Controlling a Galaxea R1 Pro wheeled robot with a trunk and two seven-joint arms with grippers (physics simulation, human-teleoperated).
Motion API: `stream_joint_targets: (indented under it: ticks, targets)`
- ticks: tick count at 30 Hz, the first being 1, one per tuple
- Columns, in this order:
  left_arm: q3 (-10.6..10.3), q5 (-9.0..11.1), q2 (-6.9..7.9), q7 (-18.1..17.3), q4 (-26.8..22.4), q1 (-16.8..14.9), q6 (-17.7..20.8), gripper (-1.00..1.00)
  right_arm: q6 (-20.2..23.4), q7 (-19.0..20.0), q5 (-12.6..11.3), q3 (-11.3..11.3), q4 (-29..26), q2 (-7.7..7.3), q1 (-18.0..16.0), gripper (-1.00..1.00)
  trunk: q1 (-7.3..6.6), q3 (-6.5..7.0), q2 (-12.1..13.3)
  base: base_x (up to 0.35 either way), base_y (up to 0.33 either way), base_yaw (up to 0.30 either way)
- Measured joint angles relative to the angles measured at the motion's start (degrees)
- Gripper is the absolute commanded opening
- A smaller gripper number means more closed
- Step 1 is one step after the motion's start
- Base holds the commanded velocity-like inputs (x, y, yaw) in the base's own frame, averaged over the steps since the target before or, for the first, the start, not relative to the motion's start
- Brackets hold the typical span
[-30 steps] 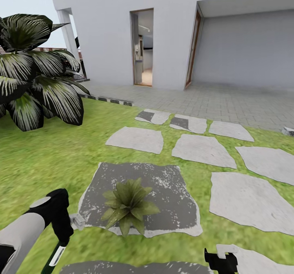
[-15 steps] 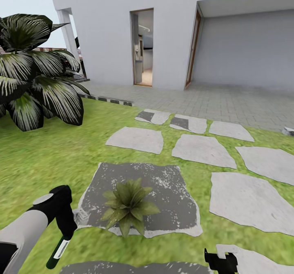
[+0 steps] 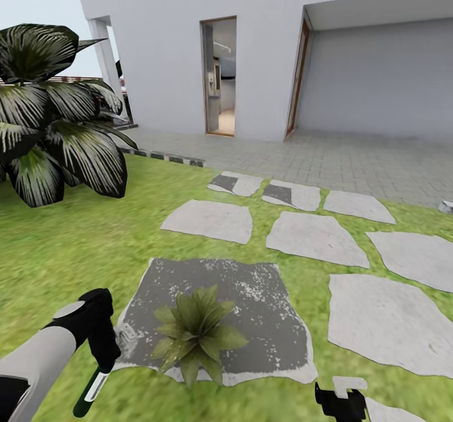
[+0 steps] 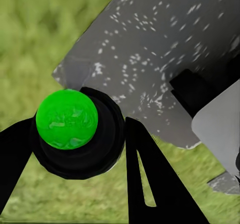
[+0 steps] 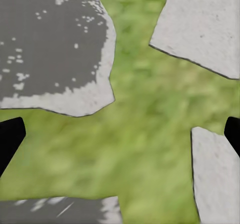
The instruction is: Pick up the pesticide atomizer in the garden and spray insectifuge to fully cover both potted plants in the garden.
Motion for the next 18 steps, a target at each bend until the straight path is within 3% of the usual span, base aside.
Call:
stream_joint_targets:
  ticks: [5, 11, 15, 18]
  targets:
    - [0.1, 0.1, 0.18, 4.1, 0.0, 4.5, -0.3, -1.00, 0.0, 0.0, 0.0, 0.0, 0.0, 0.00, 0.0, 1.00, 0.00, 0.00, 0.0, 0.000, 0.000, 0.000]
    - [0.4, 0.2, 0.06, 4.7, -0.7, 5.6, -0.4, -1.00, 0.0, 0.0, 0.0, 0.0, 0.0, 0.00, 0.0, 1.00, 0.00, 0.00, 0.0, 0.000, 0.000, 0.000]
    - [3.9, 0.1, -0.23, 6.9, -3.1, 5.4, -0.1, -1.00, 0.0, 0.0, 0.0, 0.0, 0.0, 0.00, 0.0, 1.00, 0.00, 0.00, 0.0, 0.000, 0.000, 0.000]
    - [5.9, 0.1, -1.69, 10.6, -5.0, 5.4, 0.2, -1.00, 0.0, 0.0, 0.0, 0.0, 0.0, 0.00, 0.0, 1.00, 0.00, 0.00, 0.0, 0.000, 0.000, 0.000]
